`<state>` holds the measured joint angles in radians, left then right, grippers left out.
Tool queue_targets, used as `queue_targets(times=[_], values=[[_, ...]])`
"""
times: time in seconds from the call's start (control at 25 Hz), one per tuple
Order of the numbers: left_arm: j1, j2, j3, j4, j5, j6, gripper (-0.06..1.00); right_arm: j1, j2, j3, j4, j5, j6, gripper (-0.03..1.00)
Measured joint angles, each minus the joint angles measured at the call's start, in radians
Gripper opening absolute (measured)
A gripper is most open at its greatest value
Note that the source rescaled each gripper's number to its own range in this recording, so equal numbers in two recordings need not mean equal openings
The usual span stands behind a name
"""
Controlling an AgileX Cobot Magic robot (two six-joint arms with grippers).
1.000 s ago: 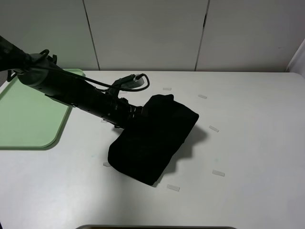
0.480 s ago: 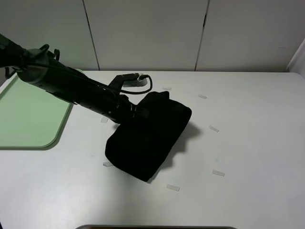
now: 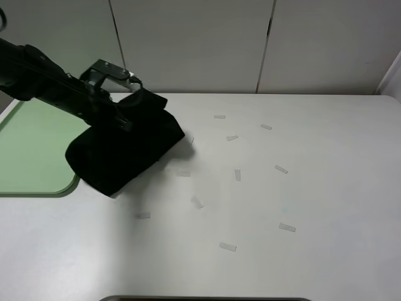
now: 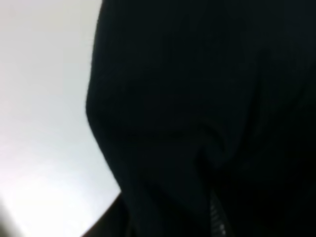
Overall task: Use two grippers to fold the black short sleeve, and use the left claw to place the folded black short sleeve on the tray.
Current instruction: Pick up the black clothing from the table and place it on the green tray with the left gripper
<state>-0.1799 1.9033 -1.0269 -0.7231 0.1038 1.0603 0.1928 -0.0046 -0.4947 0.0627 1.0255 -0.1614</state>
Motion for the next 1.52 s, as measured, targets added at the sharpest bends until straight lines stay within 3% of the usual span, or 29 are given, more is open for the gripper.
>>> queue_targets(times=[0.16,0.56,1.0,1.08,1.12,1.32,1.4,1.52], values=[[0.126,-0.004,0.000,0.105,-0.001,-0.048,0.22,0.000,0.000,0.000,0.000,0.000,0.000,1.00],[0.351,-0.004,0.001,0.119,-0.078,-0.024,0.22,0.000,0.000,0.000,0.000,0.000,0.000,1.00],[0.399,-0.004,0.015,0.119,-0.141,-0.055,0.22,0.000,0.000,0.000,0.000,0.000,0.000,1.00],[0.408,-0.004,0.033,0.119,-0.156,-0.090,0.32,0.000,0.000,0.000,0.000,0.000,0.000,1.00],[0.408,-0.004,0.033,0.119,-0.156,-0.090,0.32,0.000,0.000,0.000,0.000,0.000,0.000,1.00],[0.413,-0.004,0.042,0.119,-0.213,-0.144,0.78,0.000,0.000,0.000,0.000,0.000,0.000,1.00],[0.413,-0.021,0.043,0.124,-0.251,-0.153,0.92,0.000,0.000,0.000,0.000,0.000,0.000,1.00],[0.413,-0.061,0.051,0.163,-0.258,-0.155,0.95,0.000,0.000,0.000,0.000,0.000,0.000,1.00]])
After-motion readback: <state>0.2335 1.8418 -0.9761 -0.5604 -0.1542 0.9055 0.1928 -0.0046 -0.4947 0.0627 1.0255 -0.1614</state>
